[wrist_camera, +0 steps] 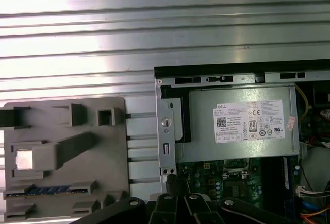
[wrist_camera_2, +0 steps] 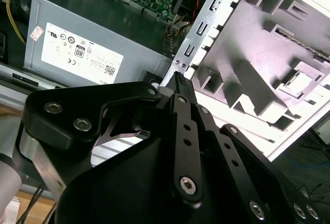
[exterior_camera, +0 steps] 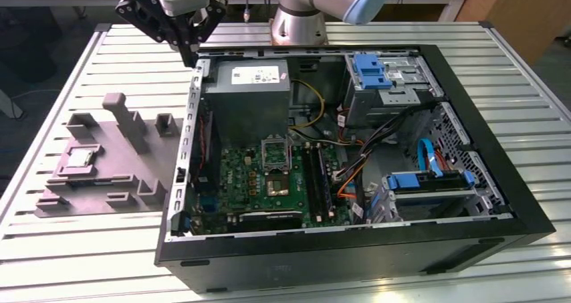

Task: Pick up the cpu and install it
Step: 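Reach for the cpu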

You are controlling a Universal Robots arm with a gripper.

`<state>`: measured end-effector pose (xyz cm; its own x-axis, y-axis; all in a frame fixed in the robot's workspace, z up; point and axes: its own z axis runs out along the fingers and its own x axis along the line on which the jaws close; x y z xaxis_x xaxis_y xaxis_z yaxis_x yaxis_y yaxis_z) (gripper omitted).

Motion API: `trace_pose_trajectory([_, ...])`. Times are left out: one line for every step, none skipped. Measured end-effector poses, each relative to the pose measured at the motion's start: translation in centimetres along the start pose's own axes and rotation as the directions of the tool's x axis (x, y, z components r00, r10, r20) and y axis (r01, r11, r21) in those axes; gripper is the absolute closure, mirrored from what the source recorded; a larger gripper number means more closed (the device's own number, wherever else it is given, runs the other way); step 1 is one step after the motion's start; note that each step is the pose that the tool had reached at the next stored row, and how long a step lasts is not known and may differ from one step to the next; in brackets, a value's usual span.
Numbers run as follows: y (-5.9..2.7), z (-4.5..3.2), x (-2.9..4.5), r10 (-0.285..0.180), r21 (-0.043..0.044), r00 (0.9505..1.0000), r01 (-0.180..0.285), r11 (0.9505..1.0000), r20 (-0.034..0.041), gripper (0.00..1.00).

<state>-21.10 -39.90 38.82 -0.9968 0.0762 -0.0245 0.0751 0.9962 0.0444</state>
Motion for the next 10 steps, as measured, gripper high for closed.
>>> trace_pose_trajectory([0.0,0.0,0.04,0.0,0.0,1.0,0.0,1.0,-0.0001,0.89])
trace_pose_trajectory([0.0,0.01,0.08,0.0,0.0,1.0,0.0,1.0,0.0,0.89])
trace_pose_trajectory([-0.01,0.01,0.13,0.0,0.0,1.0,0.0,1.0,0.0,0.89])
trace_pose_trajectory([-0.01,0.01,0.17,0.0,0.0001,1.0,0.0,1.0,0.0,0.89])
trace_pose_trajectory([-0.01,0.02,0.21,0.0,0.0,1.0,0.0,1.0,-0.0001,0.89])
trace_pose_trajectory([-0.02,0.02,0.26,0.0,0.0,1.0,0.0,1.0,0.0,0.89])
trace_pose_trajectory([-0.02,0.03,0.3,0.0,0.0,1.0,0.0,1.0,0.0,0.89])
trace_pose_trajectory([-0.02,0.03,0.34,0.0,0.0,1.0,0.0,1.0,0.0,0.89])
trace_pose_trajectory([-0.03,0.04,0.38,0.0,0.0,1.0,0.0,1.0,0.0,0.89])
trace_pose_trajectory([-0.04,0.04,0.44,0.0,0.0001,1.0,0.0,1.0,0.0,0.89])
